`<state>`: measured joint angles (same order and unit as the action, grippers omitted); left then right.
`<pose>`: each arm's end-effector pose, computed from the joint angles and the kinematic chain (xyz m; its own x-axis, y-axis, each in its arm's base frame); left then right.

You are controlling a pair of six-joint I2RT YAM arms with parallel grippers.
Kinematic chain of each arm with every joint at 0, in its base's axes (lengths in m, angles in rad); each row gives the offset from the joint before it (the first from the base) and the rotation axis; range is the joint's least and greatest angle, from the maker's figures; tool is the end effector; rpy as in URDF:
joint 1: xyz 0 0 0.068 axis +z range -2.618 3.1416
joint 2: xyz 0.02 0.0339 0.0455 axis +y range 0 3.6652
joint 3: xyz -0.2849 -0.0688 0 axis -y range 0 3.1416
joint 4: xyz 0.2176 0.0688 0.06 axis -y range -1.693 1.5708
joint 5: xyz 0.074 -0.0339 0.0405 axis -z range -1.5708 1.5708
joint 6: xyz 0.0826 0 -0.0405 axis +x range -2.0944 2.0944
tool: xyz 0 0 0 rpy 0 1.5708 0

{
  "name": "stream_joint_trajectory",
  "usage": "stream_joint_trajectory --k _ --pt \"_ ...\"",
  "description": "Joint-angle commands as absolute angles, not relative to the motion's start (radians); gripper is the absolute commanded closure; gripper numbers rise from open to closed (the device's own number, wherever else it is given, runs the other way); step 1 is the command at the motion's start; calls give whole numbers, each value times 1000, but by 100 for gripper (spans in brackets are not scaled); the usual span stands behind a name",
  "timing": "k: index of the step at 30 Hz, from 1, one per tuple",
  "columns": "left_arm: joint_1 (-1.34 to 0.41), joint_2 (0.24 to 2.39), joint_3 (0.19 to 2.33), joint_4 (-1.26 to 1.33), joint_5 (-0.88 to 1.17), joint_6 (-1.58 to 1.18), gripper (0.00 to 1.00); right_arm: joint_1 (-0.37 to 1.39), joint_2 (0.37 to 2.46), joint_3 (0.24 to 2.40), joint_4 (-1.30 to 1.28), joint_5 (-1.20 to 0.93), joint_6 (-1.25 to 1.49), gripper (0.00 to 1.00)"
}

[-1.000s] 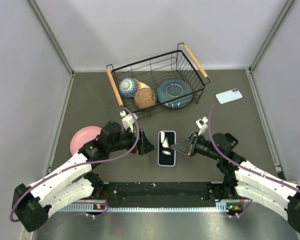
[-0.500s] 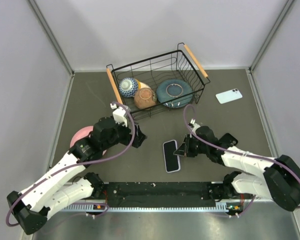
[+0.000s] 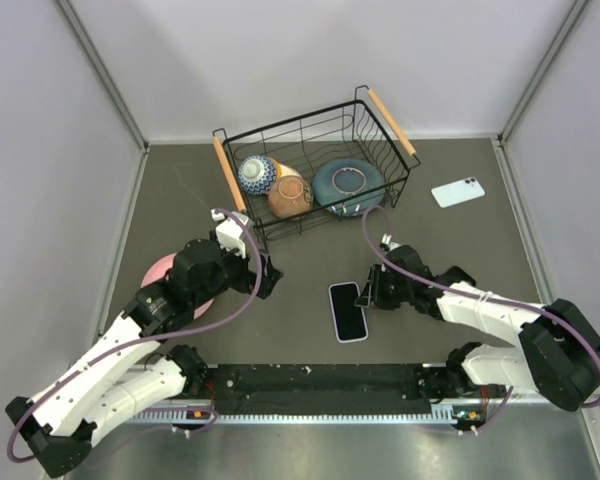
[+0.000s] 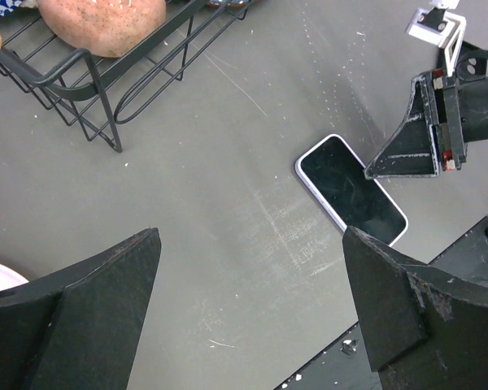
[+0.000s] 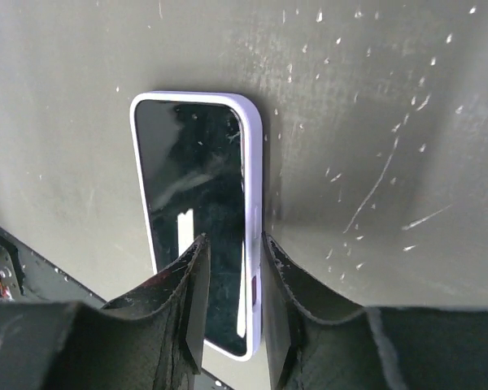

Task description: Put the phone into the phone case

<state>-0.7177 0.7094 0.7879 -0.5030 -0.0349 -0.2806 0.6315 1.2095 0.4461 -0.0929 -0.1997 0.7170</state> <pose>0.1215 -0.1022 0.3115 -0.4735 0.0460 -0.8796 0.5226 0.8185 -0.2385 0.1675 0.1428 0.1559 -0.9088 0.1333 -0.3954 -0.1146 0.8315 0.5435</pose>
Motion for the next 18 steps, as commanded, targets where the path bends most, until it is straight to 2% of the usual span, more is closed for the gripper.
stream_joint_trajectory --k 1,4,11,18 --pt "-718 692 824 -508 -31 -255 1 618 1209 528 -135 -135 681 69" --pt "-718 675 821 -506 -38 -253 1 617 1212 555 -164 -118 673 67" --pt "-718 654 818 -506 -31 -255 1 617 1265 565 -94 -218 730 80" --pt "-718 653 819 -503 -20 -253 1 617 1304 528 -80 -178 791 82"
